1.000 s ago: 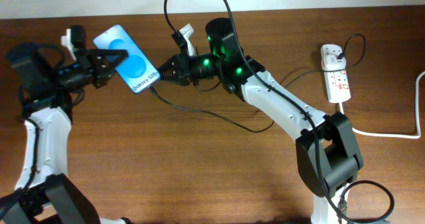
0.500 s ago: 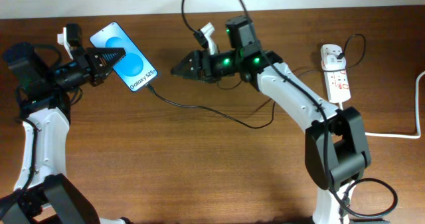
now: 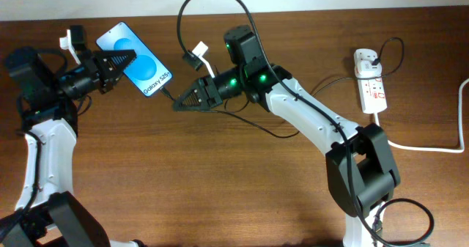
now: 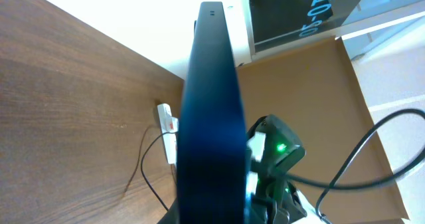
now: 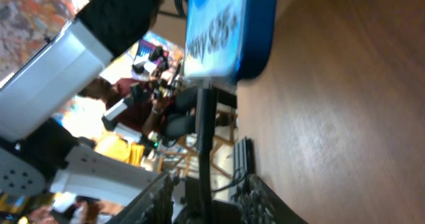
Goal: Plug charger to phone and switch on socket
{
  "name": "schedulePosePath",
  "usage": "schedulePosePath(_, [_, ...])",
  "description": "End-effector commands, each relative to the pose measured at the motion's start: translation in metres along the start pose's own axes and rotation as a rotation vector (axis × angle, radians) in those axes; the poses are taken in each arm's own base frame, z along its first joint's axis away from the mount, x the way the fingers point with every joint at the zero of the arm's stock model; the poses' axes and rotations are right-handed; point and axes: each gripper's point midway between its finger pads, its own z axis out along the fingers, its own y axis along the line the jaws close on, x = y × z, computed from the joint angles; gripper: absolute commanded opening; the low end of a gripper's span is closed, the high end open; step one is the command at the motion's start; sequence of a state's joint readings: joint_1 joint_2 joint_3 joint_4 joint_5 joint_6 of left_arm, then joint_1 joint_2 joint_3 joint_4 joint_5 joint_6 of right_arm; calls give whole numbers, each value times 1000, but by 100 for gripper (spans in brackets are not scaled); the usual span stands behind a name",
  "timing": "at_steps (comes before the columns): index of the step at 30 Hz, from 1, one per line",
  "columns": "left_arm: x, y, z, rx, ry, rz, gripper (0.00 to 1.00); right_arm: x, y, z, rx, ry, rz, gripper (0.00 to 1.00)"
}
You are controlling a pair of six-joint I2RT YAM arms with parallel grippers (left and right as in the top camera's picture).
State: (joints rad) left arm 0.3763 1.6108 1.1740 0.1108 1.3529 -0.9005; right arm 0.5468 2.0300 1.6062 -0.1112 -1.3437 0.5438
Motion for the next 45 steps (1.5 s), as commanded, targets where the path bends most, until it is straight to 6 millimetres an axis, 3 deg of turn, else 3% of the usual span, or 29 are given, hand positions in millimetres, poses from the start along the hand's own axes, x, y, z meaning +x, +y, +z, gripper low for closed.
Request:
schedulePosePath(1, [1, -7, 2, 13, 13, 32, 0, -20, 19, -5, 13, -56, -4, 32])
schedulePosePath(4, [3, -7, 5, 16, 21, 32, 0, -28, 25, -5, 7, -78, -21, 21])
schedulePosePath(9, [3, -7, 5, 16, 21, 32, 0, -24, 27, 12, 9, -65, -22, 12])
schedulePosePath(12, [3, -7, 5, 16, 20, 32, 0, -24, 27, 12, 13, -68, -22, 11])
schedulePosePath(14, [3, -7, 5, 16, 21, 32, 0, -24, 27, 12, 13, -68, -23, 4])
schedulePosePath(22, [14, -15, 6, 61, 81, 32, 0, -34, 19, 11, 61, -121, 1, 4])
schedulePosePath(29, [42, -30, 20, 144, 212, 45, 0, -51, 21, 8, 80, -193, -13, 4])
schedulePosePath(37, [75, -10, 26, 131, 256, -26, 0, -62, 16, 5, 116, -253, -6, 4])
schedulePosePath(45, [84, -5, 42, 84, 273, -26, 0, -70, 11, 2, 142, -305, 33, 4])
